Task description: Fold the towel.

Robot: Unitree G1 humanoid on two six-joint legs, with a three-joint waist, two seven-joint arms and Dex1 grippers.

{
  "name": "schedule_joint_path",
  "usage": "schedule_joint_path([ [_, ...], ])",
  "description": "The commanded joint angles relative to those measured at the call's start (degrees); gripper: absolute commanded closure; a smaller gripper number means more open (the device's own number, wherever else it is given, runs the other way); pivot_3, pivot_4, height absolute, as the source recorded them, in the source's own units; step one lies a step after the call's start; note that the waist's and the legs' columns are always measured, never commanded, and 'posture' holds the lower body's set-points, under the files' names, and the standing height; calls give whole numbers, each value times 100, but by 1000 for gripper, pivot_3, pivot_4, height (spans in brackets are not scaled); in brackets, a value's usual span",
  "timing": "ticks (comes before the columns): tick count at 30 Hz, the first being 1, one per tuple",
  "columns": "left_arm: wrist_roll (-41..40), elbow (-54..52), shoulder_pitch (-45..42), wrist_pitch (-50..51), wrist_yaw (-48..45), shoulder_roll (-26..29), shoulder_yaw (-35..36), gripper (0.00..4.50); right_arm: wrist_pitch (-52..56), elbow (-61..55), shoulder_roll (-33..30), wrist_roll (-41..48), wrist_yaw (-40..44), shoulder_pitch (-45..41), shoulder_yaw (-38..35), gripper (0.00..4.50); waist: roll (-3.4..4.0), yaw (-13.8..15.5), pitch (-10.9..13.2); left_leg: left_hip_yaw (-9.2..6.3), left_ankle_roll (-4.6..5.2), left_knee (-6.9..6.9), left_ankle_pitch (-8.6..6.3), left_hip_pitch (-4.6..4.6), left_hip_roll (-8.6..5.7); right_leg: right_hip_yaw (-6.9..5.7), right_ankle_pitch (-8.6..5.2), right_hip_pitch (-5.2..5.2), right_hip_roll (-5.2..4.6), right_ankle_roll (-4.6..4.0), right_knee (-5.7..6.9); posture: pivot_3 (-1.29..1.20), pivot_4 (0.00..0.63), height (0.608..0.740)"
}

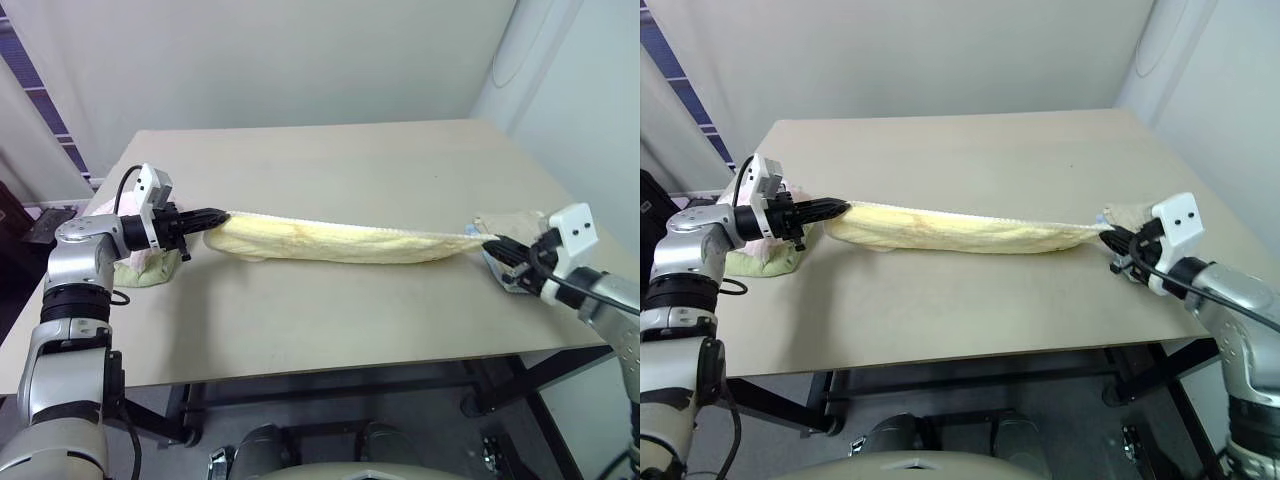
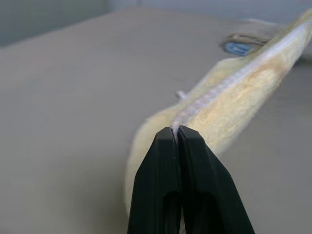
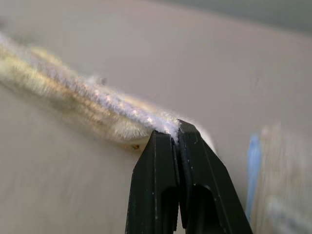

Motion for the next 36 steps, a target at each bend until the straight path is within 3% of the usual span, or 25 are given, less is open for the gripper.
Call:
schedule_joint_path([
  [1, -295, -1078, 447, 633, -406, 402, -102, 4469, -20, -504, -163, 216, 307, 346, -282, 4500, 0, -32, 0, -2, 0, -4, 0, 0, 3, 0, -1, 1, 7, 1, -7, 0, 0, 740],
  [7, -791, -2383, 1477, 1426, -914, 981, -119, 4469, -143, -733, -268, 329, 701, 1097, -661, 4500, -4, -18, 1, -3, 0, -17, 0, 1, 4, 1, 0, 2, 11, 1, -25, 0, 0, 740],
  [22, -1075, -3525, 2943, 1709, -1232, 1653, -249, 4469, -786, -1354, -333, 212, 1930, 2903, -1351, 4500, -1, 106, 1, 13, -3, -90, -1, 3, -9, -17, 3, -13, -32, -5, -81, 0, 0, 740],
  [31, -1275, -3456, 3001, 1779, -1249, 1869, -175, 4469, -948, -1385, -341, 179, 2113, 3138, -1347, 4500, -1, 107, 0, 17, -4, -118, -1, 3, -9, -21, 5, -12, -34, -7, -111, 0, 0, 740],
  [36, -1221, -2740, 2144, 1957, -657, 1286, -315, 4469, -798, -898, -348, 94, 1677, 2284, -766, 4500, -1, 117, -2, 19, -4, -116, -1, 4, -10, -28, 10, -12, -37, -15, -115, 0, 0, 740],
])
